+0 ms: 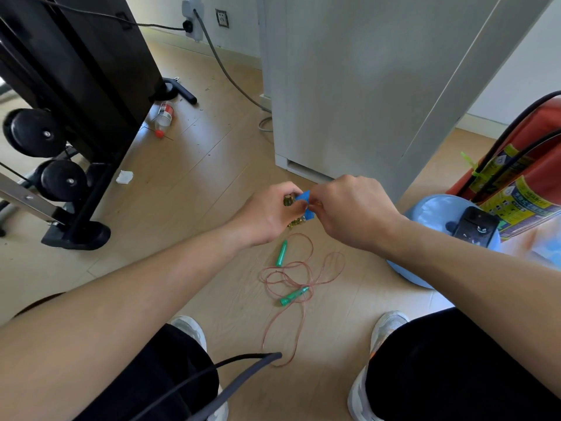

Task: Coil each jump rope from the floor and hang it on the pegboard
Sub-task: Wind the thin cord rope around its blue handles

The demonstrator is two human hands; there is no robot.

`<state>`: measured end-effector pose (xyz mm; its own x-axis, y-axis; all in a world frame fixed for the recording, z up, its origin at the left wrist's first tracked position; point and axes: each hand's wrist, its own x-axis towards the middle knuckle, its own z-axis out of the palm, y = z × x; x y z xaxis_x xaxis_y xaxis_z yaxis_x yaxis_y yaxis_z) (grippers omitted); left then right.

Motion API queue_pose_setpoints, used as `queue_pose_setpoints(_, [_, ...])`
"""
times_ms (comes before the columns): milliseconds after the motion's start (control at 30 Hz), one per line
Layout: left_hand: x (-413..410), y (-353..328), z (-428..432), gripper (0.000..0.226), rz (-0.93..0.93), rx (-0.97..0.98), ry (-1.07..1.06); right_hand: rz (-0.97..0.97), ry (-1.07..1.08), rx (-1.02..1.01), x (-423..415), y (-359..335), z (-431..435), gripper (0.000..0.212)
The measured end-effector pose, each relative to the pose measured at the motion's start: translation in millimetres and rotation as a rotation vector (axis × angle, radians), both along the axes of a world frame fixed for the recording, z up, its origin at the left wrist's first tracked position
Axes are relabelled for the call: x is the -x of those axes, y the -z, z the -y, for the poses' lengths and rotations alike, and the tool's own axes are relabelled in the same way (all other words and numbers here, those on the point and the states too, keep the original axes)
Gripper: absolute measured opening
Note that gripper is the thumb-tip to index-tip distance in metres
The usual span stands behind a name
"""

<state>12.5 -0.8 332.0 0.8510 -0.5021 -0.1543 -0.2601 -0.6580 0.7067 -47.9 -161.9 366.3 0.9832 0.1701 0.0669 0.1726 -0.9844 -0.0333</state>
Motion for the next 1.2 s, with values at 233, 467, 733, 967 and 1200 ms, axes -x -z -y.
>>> queue_pose_setpoints(233, [3.7, 5.4, -0.5, 0.028, -0.019, 0.051, -0.021, -0.069, 0.06, -0.236, -4.5, 11.6, -2.7, 0.019])
queue_pose_setpoints(467, [2.7, 7.0, -8.4, 0.034, -0.221, 0.042, -0.021, -0.066, 0.101, -0.307, -7.4, 30.2, -4.3, 0.02])
queue_pose_setpoints(733, [4.1, 11.8, -5.3, 0.037, -0.15, 0.024, -0.043, -0.082, 0.086, -0.336, -8.1, 29.8, -6.5, 0.022])
queue_pose_setpoints(967, [2.7, 9.6, -0.8, 0.017, -0.121, 0.0, -0.052, -0.102, 0.019, -0.333, -4.2, 32.3, -12.7, 0.022])
queue_pose_setpoints(1200, [-9.9, 1.2, -7.2, 0.059, -0.096, 0.023, -0.17, -0.21, 0.011, -0.231, -7.8, 33.2, -6.0, 0.024])
